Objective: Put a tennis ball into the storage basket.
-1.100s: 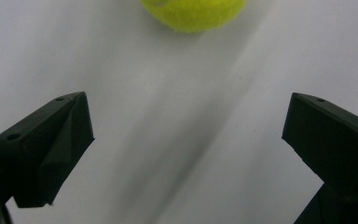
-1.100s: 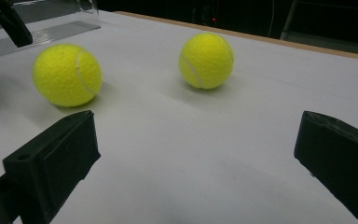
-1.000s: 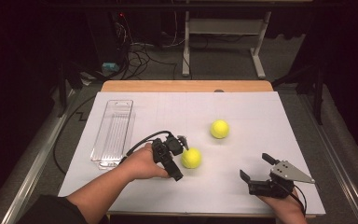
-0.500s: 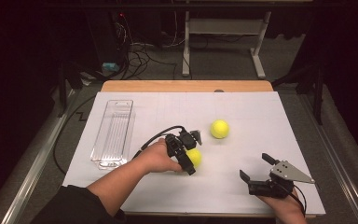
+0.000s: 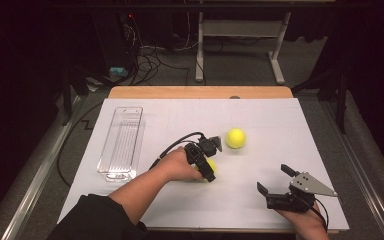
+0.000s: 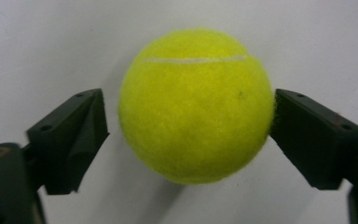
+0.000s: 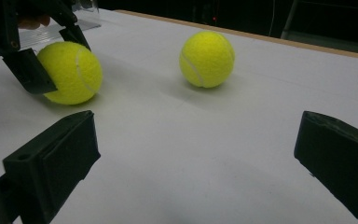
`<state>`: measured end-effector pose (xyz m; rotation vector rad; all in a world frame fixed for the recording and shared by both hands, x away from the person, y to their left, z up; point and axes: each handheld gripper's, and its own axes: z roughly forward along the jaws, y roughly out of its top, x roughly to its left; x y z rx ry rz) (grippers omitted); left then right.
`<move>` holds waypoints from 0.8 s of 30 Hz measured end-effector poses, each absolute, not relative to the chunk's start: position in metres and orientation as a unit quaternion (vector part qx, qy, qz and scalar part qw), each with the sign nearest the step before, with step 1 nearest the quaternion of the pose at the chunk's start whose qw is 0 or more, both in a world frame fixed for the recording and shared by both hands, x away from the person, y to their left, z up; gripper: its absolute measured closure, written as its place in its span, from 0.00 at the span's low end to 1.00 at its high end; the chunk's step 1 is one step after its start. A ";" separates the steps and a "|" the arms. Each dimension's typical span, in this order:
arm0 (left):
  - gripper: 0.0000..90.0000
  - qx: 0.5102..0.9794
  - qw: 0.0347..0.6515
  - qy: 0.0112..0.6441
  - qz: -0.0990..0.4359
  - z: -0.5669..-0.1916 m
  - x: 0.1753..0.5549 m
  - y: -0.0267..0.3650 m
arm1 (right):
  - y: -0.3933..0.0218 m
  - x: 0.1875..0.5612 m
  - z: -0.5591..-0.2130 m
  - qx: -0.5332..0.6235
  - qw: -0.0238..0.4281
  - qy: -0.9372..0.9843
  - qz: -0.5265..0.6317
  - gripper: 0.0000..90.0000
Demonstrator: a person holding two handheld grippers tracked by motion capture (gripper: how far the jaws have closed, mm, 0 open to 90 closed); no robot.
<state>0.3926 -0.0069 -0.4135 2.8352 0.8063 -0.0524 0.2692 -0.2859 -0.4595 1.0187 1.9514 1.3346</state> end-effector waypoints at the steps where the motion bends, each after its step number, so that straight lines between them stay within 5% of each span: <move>1: 0.17 0.957 0.097 0.273 -0.018 -0.413 0.393 -0.007 | -0.286 0.269 -0.459 0.379 0.280 0.728 0.498 0.00; 5: 0.28 0.958 0.104 0.267 -0.023 -0.413 0.393 -0.007 | -0.286 0.269 -0.459 0.380 0.280 0.727 0.498 0.00; 24: 0.30 0.961 0.095 0.260 -0.024 -0.400 0.383 -0.001 | -0.286 0.269 -0.460 0.381 0.280 0.728 0.497 0.00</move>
